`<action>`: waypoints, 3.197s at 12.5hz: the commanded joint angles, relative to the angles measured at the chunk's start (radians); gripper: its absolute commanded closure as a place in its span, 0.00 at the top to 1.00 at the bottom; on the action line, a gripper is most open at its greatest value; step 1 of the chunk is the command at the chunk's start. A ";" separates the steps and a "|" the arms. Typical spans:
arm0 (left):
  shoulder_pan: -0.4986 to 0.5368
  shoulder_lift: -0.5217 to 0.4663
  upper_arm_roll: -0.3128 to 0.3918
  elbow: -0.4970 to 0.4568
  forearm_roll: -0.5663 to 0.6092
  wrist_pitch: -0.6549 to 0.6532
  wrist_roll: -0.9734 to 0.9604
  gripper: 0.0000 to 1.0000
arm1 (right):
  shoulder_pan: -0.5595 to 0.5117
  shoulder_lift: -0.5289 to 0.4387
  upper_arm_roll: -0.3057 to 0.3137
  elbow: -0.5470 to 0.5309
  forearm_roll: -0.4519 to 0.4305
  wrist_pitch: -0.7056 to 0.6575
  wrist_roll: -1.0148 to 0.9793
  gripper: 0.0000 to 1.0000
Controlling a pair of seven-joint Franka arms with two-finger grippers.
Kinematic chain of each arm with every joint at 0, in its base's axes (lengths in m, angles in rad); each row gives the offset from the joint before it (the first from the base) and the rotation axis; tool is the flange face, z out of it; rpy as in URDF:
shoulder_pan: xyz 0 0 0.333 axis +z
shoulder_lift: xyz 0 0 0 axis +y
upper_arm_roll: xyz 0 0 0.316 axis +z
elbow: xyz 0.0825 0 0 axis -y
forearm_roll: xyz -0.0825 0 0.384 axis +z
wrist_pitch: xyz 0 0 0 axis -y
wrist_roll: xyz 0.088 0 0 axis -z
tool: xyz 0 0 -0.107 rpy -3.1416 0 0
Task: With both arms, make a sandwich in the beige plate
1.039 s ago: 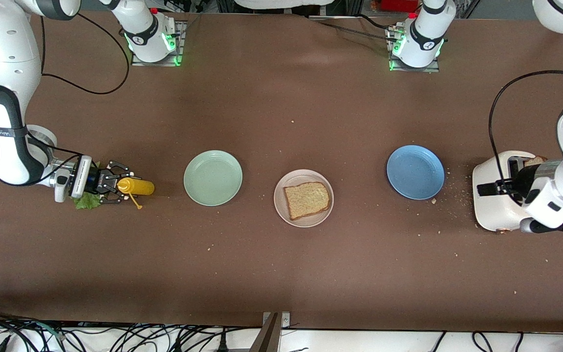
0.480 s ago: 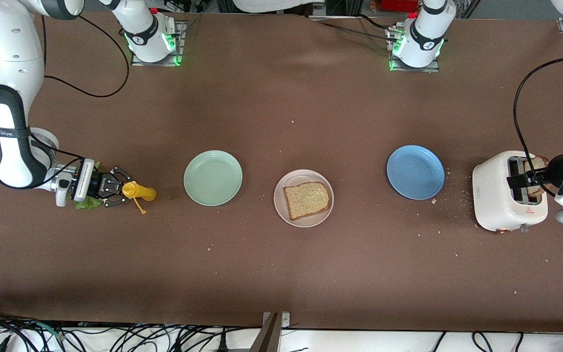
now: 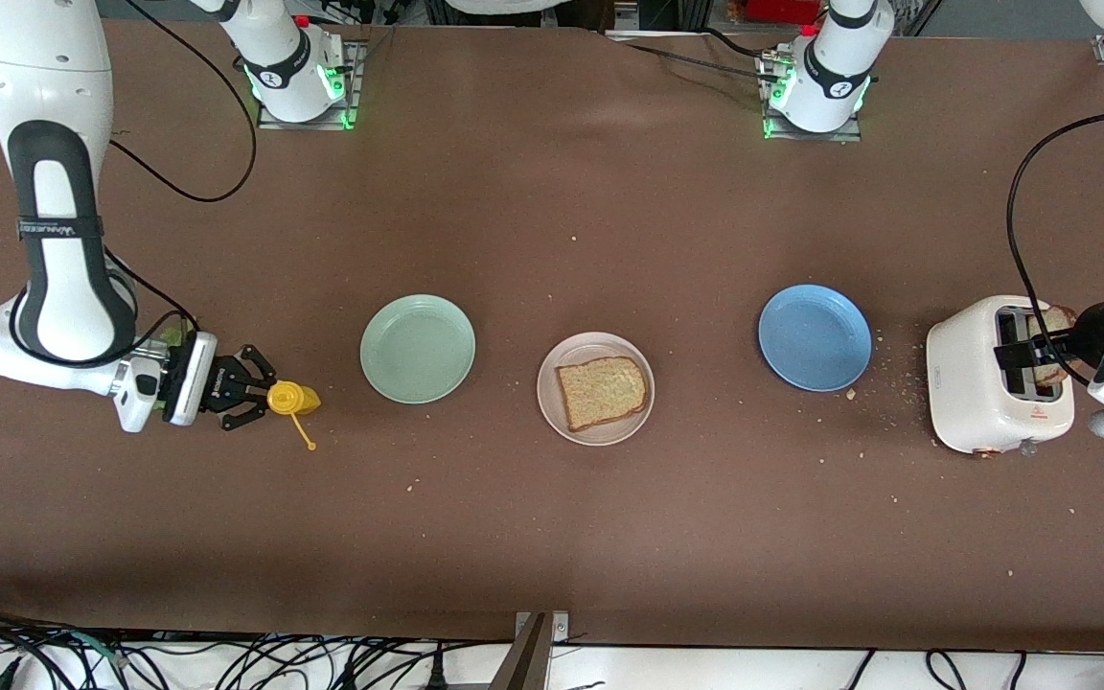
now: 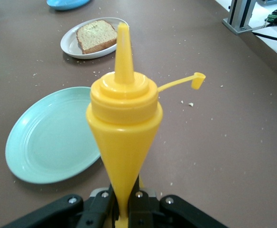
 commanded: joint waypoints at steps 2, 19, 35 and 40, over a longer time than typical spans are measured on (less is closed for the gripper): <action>0.017 -0.022 0.008 -0.020 0.036 -0.020 0.000 1.00 | 0.094 -0.023 -0.009 0.081 -0.150 0.046 0.220 0.00; 0.236 -0.230 0.001 -0.482 -0.013 0.431 0.442 1.00 | 0.637 0.151 -0.006 0.376 -1.278 0.113 1.391 0.00; 0.235 -0.215 -0.006 -0.496 -0.022 0.434 0.485 1.00 | 0.832 0.357 -0.010 0.523 -1.618 -0.081 1.549 0.00; 0.230 -0.215 -0.006 -0.496 -0.022 0.434 0.485 1.00 | 0.734 0.258 -0.029 0.525 -1.467 -0.075 1.403 0.00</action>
